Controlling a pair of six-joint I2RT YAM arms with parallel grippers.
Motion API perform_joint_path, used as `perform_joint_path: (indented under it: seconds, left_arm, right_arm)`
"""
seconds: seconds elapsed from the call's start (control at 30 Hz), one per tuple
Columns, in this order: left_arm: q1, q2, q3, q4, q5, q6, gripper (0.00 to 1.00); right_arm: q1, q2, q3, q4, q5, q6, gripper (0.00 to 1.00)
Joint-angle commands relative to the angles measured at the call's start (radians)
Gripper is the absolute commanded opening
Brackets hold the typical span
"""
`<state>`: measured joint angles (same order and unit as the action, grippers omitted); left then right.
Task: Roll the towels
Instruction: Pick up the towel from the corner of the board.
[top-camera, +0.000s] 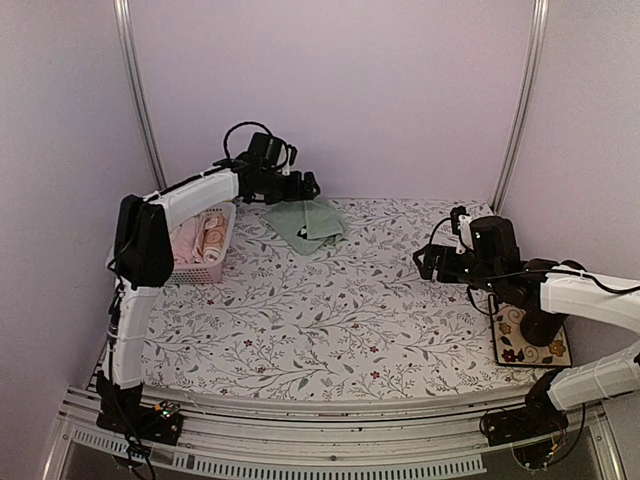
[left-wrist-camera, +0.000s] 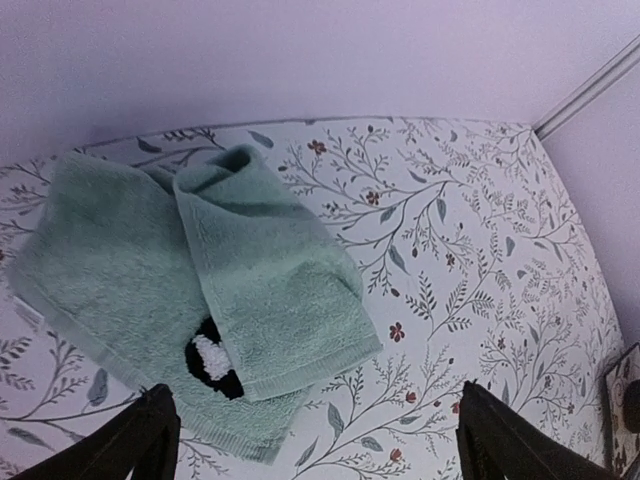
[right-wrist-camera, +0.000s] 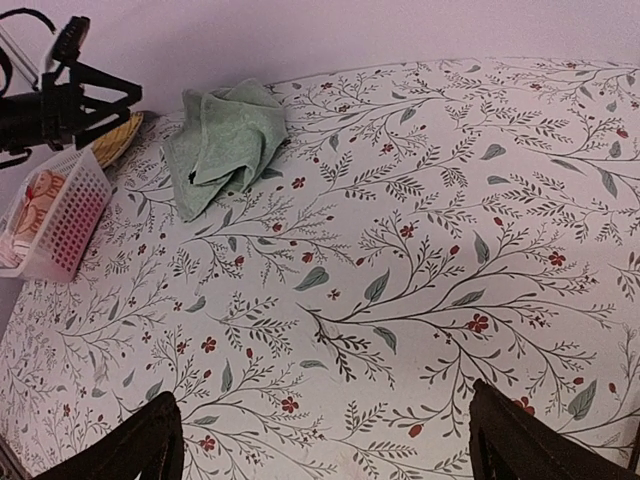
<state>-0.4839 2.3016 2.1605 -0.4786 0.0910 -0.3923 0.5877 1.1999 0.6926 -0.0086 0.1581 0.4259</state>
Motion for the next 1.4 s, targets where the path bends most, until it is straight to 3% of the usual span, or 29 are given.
perform_joint_path:
  seconds: [0.0,0.17,0.3,0.53,1.37]
  left_arm:
    - [0.005,0.152,0.036,0.102,0.116,-0.092,0.96]
    - [0.033,0.248,0.067,0.182,0.141,-0.202,0.89]
    - [0.054,0.298,0.029,0.308,0.257,-0.298,0.79]
    - [0.048,0.315,-0.033,0.456,0.352,-0.339,0.63]
    - [0.043,0.33,0.01,0.379,0.166,-0.261,0.62]
  right_arm:
    - [-0.003,-0.011,0.022,-0.006,-0.002,0.007,0.99]
    - [-0.003,-0.015,0.027,-0.01,-0.036,0.018,0.99]
    - [-0.003,-0.02,0.028,-0.016,-0.038,0.026,0.99]
    - [-0.003,0.005,0.03,-0.008,-0.028,0.025,0.99]
    - [-0.003,0.086,0.064,0.004,-0.064,0.023,0.99]
